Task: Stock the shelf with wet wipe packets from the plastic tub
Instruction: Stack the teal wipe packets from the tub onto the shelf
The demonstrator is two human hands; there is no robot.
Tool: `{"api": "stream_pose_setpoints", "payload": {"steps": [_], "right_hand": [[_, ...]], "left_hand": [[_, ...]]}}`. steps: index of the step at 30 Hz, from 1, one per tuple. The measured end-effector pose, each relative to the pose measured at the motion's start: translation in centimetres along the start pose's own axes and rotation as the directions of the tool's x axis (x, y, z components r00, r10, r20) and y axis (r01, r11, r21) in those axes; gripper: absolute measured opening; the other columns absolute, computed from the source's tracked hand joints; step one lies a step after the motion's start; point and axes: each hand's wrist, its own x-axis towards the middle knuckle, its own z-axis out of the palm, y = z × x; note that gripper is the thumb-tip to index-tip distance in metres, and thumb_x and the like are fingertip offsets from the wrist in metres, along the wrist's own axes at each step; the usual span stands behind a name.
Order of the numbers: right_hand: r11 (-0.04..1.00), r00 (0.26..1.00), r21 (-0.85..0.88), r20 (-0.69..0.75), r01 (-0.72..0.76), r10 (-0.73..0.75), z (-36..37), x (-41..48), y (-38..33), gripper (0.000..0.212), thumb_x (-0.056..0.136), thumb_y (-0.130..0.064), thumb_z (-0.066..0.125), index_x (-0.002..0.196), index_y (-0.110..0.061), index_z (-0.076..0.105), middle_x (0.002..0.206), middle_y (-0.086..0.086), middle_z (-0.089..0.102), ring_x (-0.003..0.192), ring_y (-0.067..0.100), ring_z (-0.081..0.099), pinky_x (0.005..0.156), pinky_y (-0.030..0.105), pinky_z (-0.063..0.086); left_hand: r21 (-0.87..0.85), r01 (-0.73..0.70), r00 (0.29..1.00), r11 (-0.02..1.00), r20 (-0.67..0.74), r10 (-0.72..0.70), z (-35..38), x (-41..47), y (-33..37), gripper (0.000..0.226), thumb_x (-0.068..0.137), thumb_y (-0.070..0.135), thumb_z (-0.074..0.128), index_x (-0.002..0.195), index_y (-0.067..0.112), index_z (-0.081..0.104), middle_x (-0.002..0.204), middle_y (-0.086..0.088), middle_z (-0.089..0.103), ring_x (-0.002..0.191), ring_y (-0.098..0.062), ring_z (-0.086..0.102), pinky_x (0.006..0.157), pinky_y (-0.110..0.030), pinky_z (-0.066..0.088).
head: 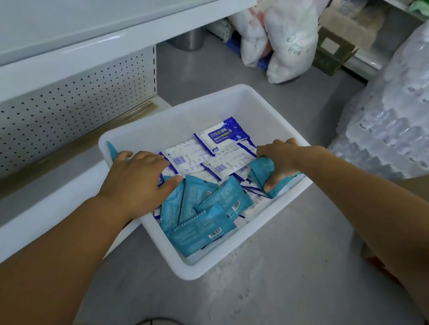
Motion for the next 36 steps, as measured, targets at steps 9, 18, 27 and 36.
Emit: {"api": "stream_pose_setpoints", "payload": {"steps": [9,18,27,36], "right_hand": [[0.999,0.996,-0.022,-0.089,-0.029,0.027,-1.0,-1.2,-0.2,0.084,0.062,-0.078,0.074,0.131,-0.035,0.055,0.125,-0.009,0.06,0.12,0.021,0.047,0.108,0.041,0.032],[0.654,0.959,0.73,-0.281,0.198,0.024,-6.3,-4.4,-6.8,0.039,0.08,-0.059,0.073,0.095,-0.023,0.07,0.09,-0.009,0.074,0.077,0.004,0.071,0.066,0.017,0.054],[-0.069,0.95,0.948,-0.31,0.312,0.042,-14.4,-6.1,-16.7,0.112,0.036,-0.078,0.084,0.122,-0.009,0.065,0.108,0.01,0.076,0.095,0.032,0.074,0.089,0.051,0.058],[-0.164,0.889,0.878,-0.457,0.451,-0.004,-21.4,-8.4,-24.6,0.069,0.085,-0.066,0.062,0.118,-0.005,0.065,0.106,0.01,0.076,0.093,0.028,0.075,0.087,0.048,0.06]], "left_hand": [[-0.059,0.027,0.999,0.998,0.033,-0.025,-0.8,0.0,0.3,0.05,0.097,0.063,0.037,0.123,0.028,0.06,0.124,0.005,0.066,0.118,-0.017,0.056,0.109,-0.044,0.036],[-0.697,0.112,0.987,0.708,-0.005,-0.161,-4.6,0.3,2.0,0.056,0.093,0.063,0.053,0.136,0.027,0.054,0.132,0.012,0.06,0.111,0.003,0.057,0.099,-0.022,0.044],[-0.953,0.058,0.979,0.297,-0.004,-0.204,-13.1,-0.1,2.0,0.068,0.079,0.085,0.05,0.103,0.024,0.068,0.112,-0.005,0.075,0.108,-0.026,0.071,0.103,-0.051,0.051],[-0.978,-0.064,0.904,0.199,-0.141,-0.403,-20.5,-2.6,-3.4,0.03,0.097,0.031,0.065,0.117,0.009,0.064,0.105,-0.009,0.075,0.088,-0.019,0.076,0.073,-0.034,0.064]]}}
